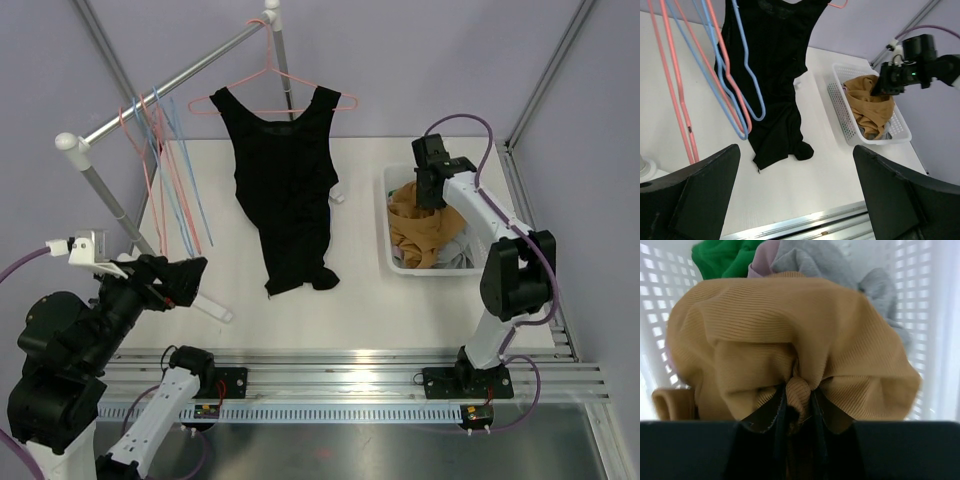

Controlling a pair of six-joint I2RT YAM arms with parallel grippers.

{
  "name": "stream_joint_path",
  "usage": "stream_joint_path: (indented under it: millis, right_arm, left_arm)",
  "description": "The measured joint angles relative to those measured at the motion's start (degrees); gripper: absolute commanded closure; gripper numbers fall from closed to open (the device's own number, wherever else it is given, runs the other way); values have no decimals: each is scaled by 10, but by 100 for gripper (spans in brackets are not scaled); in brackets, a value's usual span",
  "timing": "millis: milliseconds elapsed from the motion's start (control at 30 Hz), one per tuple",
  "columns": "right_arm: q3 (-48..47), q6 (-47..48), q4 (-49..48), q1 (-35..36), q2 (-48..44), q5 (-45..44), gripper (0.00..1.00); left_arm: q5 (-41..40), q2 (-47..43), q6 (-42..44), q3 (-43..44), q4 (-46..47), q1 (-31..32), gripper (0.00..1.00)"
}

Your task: Remove the tank top from the hanger

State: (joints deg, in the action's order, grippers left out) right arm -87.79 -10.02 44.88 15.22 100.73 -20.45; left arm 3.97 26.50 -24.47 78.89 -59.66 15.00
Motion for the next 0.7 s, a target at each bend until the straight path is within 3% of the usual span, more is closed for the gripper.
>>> stream_joint_path:
  millis: [233,333,367,467,567,600,633,700]
  right_arm:
    - [30,-35,-53,-6,48,43,73]
    - [37,-50,-68,-10,48,56,59]
    - [38,-55,-71,-11,48,59,48]
    - [39,-68,-72,-11,39,64,41]
    - [37,-78,-53,-12,17,61,24]
    - [35,-80,-40,-12,6,59,5]
    - [29,-85,-25,-12,-5,59,0]
    - [15,-82,1,-13,-29,51,0]
  left_arm:
    - [23,83,-12,83,28,0,1]
    - [19,108,-22,107,35,0,1]
    - [16,114,-26,113,38,0,1]
    - [3,129,-41,122,46,0,1]
    - [-10,146,-53,126,57,0,1]
    - [-14,154,-56,126,61,0,1]
    - [-16,162,-59,126,65,0,1]
    - [-20,179,-62,126,71,0,1]
